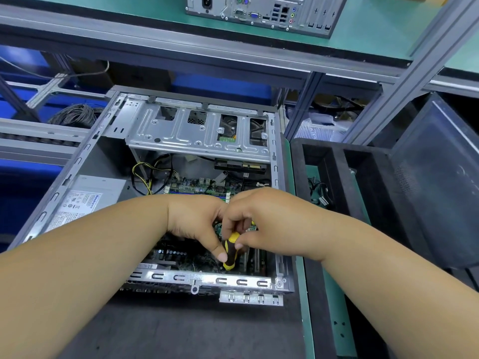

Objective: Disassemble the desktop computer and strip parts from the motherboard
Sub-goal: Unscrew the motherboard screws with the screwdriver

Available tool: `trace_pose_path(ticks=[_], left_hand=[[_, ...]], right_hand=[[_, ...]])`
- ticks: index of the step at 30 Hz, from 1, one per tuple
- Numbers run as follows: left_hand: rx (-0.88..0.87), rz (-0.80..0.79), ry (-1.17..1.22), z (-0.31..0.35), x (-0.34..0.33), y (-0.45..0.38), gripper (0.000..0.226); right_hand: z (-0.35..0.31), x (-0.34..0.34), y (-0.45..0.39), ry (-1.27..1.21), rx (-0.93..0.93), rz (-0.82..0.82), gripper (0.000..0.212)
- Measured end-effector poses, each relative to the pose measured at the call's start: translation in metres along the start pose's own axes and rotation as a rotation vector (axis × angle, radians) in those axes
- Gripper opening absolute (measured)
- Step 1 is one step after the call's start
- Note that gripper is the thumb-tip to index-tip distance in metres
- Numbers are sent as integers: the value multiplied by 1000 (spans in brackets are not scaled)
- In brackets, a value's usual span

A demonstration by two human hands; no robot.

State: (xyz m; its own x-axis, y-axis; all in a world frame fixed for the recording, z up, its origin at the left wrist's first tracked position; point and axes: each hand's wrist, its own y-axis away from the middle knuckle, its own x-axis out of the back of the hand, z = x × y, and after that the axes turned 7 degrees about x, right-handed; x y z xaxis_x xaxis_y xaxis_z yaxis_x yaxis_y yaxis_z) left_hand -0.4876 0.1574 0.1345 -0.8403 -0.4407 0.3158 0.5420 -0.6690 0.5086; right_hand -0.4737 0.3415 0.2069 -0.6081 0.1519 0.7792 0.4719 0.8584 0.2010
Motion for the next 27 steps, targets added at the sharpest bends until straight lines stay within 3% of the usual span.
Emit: trace_pose_path(ticks=[10, 14, 22, 27], left_hand=[[14, 43, -43, 1, -2, -2, 23], [10, 27, -69, 1, -5, -3, 23], [9, -17, -26, -3, 2, -2, 27], [29, 9, -75, -2, 0, -5, 19]], right_hand=[[2, 0, 3, -21, 21, 17, 23], [1, -2, 1, 12, 11, 25, 15], [1, 3, -1, -37, 52, -63, 23], [7, 3, -2, -49, 45, -26, 22]])
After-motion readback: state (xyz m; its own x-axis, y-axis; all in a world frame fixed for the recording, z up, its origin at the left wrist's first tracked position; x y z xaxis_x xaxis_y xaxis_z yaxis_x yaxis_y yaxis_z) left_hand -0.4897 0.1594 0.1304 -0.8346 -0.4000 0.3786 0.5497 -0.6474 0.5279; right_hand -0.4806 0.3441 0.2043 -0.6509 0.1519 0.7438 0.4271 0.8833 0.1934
